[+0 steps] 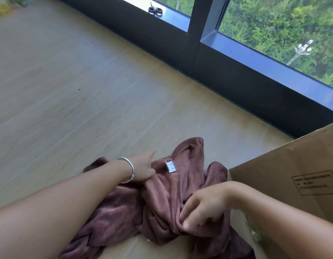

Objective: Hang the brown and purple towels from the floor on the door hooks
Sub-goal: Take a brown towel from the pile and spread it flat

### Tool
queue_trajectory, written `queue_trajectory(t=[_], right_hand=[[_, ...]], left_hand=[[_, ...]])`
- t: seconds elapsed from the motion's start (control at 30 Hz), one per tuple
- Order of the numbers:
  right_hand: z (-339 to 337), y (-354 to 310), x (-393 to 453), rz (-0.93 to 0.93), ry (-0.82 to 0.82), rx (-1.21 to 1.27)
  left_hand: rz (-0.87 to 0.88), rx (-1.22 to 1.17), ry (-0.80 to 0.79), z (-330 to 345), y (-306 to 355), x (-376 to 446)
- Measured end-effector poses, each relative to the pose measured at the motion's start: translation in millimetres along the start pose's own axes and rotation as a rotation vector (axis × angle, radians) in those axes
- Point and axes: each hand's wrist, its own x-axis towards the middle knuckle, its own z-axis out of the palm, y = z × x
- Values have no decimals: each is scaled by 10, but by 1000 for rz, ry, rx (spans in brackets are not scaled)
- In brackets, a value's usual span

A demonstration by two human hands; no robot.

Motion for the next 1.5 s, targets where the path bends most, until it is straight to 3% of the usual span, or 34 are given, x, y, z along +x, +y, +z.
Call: queue_trajectory(t=[0.07, 0.13, 0.2, 0.33, 0.43, 0.57, 0.63, 0.8, 0.9, 1.03, 1.2, 1.5], right_hand=[[-97, 15, 19, -19, 236, 182], [-248, 37, 104, -36, 725, 71], [-359, 12, 212, -55, 1016, -11], [-383, -121, 411, -31, 973, -26], [-337, -218, 513, -152, 896, 82], [-361, -320, 505, -461, 530, 444], [-365, -381, 460, -543, 468, 491], [-412, -557, 442, -534, 669, 343], [-420, -660, 415, -539, 946, 260], [-445, -814, 181, -713, 1244, 212], [-599, -1074, -467, -764, 1249, 235], [-489, -1920, -1965, -803, 1303, 369]], left_hand=[[-86, 21, 1, -31, -41, -29], [-78, 50, -23, -68, -81, -95], [-56, 36, -51, -86, -116, -163], [96, -13, -43, -106, -162, -247], [199, -260, -1, -148, -155, -345], [281, -425, 109, -202, -108, -456], [287, -444, 177, -221, -106, -482], [216, -468, 323, -280, -78, -511], [184, -453, 383, -333, -6, -536], [183, -419, 368, -504, 53, -643], [177, -271, 335, -859, 48, -1046], [108, -537, 458, -1734, 559, -2343]])
